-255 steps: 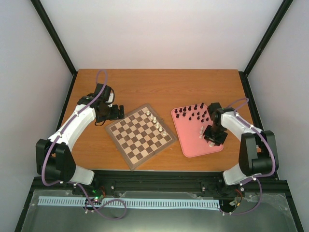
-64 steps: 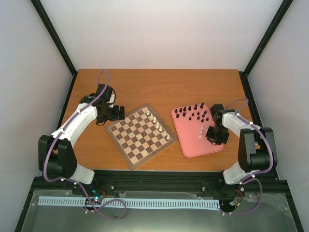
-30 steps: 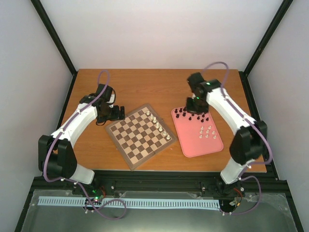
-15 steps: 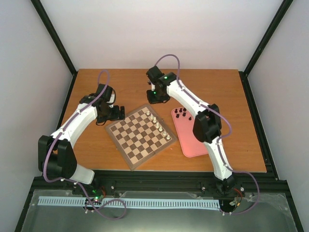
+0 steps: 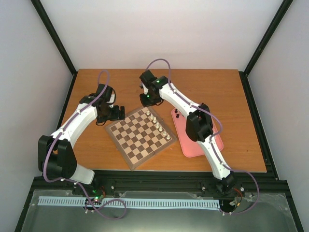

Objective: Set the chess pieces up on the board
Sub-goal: Place the chess piece on the chessboard.

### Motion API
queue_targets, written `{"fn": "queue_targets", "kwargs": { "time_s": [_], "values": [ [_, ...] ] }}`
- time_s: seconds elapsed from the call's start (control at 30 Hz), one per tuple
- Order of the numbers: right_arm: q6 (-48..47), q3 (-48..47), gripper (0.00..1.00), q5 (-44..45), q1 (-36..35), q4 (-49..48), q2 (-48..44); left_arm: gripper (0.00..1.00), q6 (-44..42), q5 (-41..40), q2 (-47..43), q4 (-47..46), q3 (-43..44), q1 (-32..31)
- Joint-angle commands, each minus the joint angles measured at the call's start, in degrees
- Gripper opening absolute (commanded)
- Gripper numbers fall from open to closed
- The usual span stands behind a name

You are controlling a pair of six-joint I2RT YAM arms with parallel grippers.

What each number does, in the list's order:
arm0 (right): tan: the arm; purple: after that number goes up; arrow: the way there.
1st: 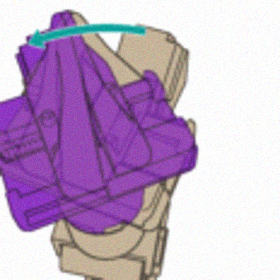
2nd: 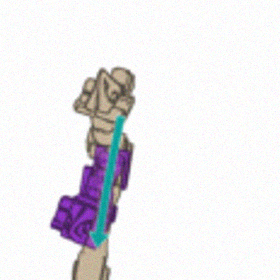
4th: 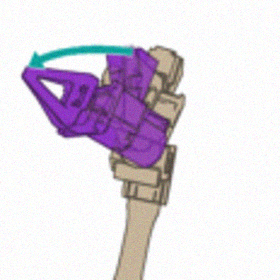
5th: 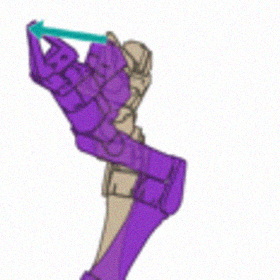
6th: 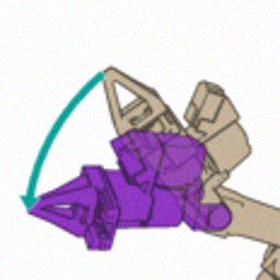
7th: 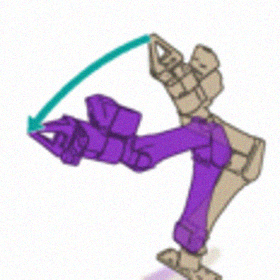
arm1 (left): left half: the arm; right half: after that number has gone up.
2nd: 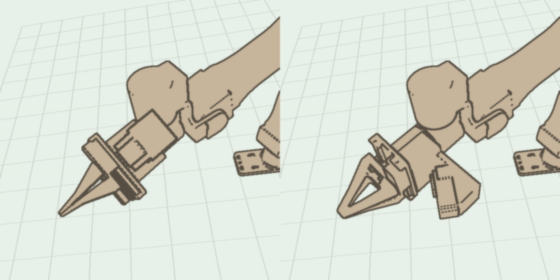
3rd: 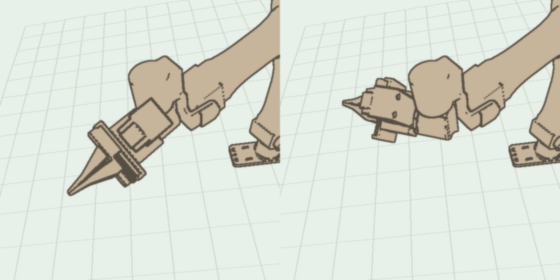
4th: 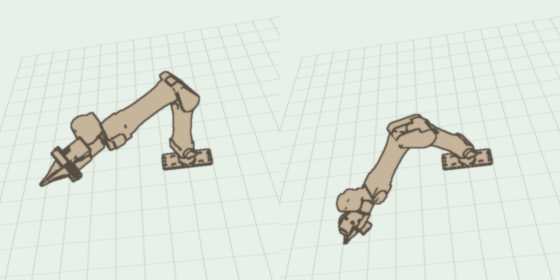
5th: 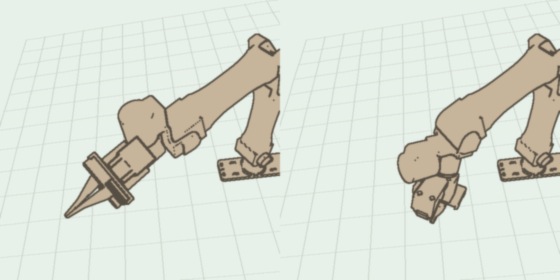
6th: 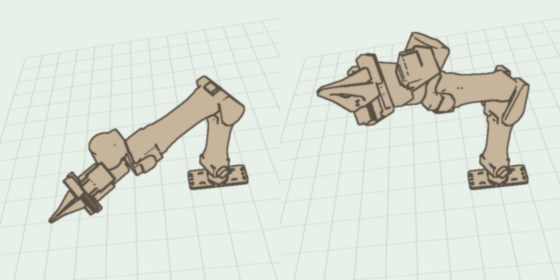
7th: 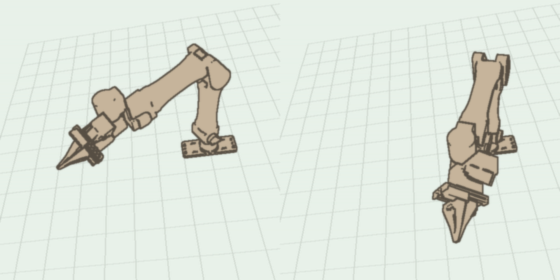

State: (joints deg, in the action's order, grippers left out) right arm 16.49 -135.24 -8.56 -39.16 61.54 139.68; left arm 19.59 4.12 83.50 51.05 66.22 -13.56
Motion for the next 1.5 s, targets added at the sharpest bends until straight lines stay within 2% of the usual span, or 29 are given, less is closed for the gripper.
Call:
{"fn": "queue_targets", "kwargs": {
  "time_s": [0.0,0.73,1.47],
  "values": [
    [-1.6,-2.2,0.03,-1.2,-0.2,0.6,2.8,1.0,-0.8,0.1,-0.7,0.1,1.0,-0.3],
    [-3.5,-7.7,0.03,-0.1,-0.3,7.2,8.0,1.0,-0.7,0.2,-0.4,-0.3,0.6,-0.3],
    [-3.2,-10.1,0.05,0.4,-0.2,6.5,10.0,1.0,-0.8,0.2,-0.2,-0.4,0.3,-0.3]
  ]
}}
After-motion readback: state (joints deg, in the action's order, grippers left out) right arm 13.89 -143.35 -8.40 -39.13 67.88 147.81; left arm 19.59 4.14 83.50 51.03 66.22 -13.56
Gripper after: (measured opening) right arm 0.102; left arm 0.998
